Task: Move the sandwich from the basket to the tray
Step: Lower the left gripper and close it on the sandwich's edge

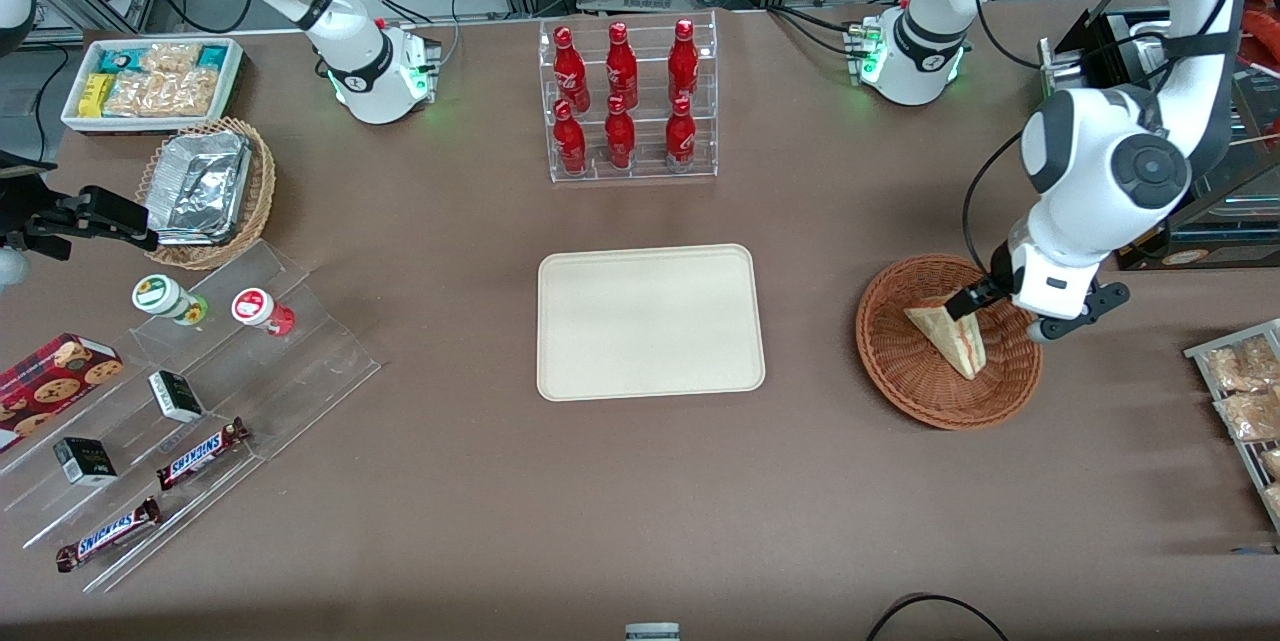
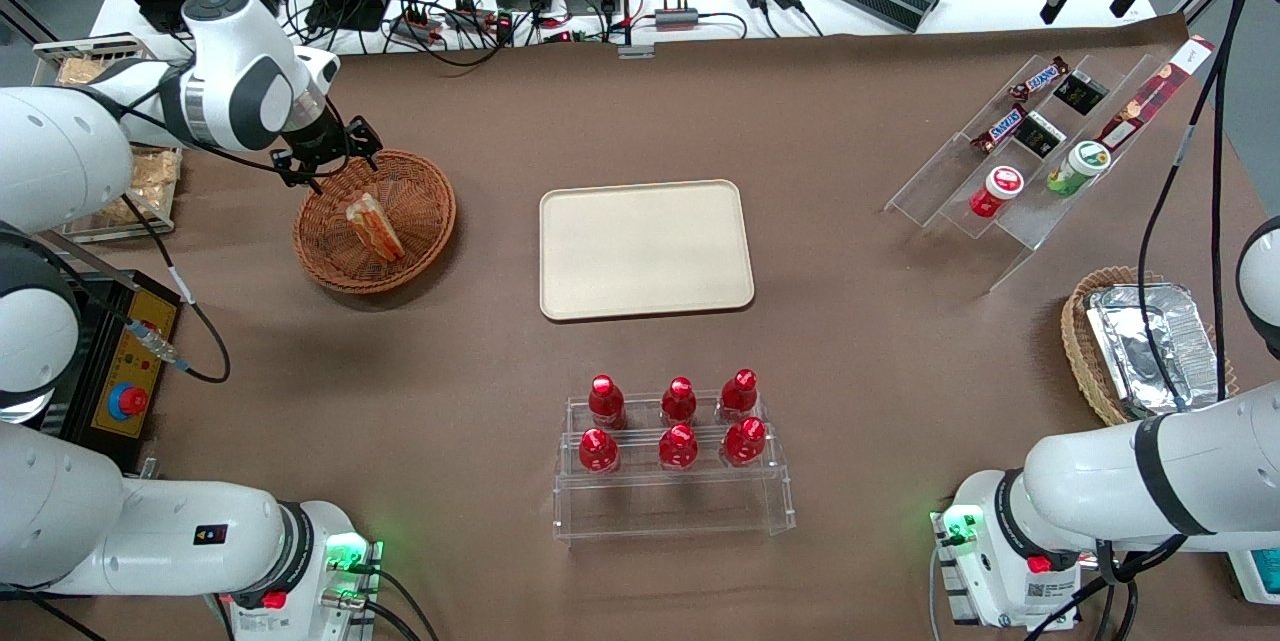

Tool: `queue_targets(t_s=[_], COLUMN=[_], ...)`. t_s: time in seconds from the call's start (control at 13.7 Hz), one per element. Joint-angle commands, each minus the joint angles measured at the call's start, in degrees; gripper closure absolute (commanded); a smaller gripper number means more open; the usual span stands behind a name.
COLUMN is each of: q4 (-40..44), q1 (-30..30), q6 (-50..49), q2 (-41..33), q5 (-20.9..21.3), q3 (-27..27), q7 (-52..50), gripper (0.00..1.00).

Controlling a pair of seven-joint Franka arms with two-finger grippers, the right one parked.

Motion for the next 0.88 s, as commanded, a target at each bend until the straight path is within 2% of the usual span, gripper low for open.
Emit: queue_targets(t_s=[0.0,0.22,0.36,0.8], q4=[-0.4,-1.19,-3.47,-5.24], q1=[-0.39,-0.3,-0.22,0.05], q6=[3.08,4.4,8.69,9.41], q2=[1.83,2.71,3.41,4.21], q5=[3.26,3.36,3.36,3.97], q3=[-0.85,-0.76,-0.85,-0.76], q7=[-7.99,-8.18,-8.09,-7.39], gripper=[0.0,0.0,0.0,0.0])
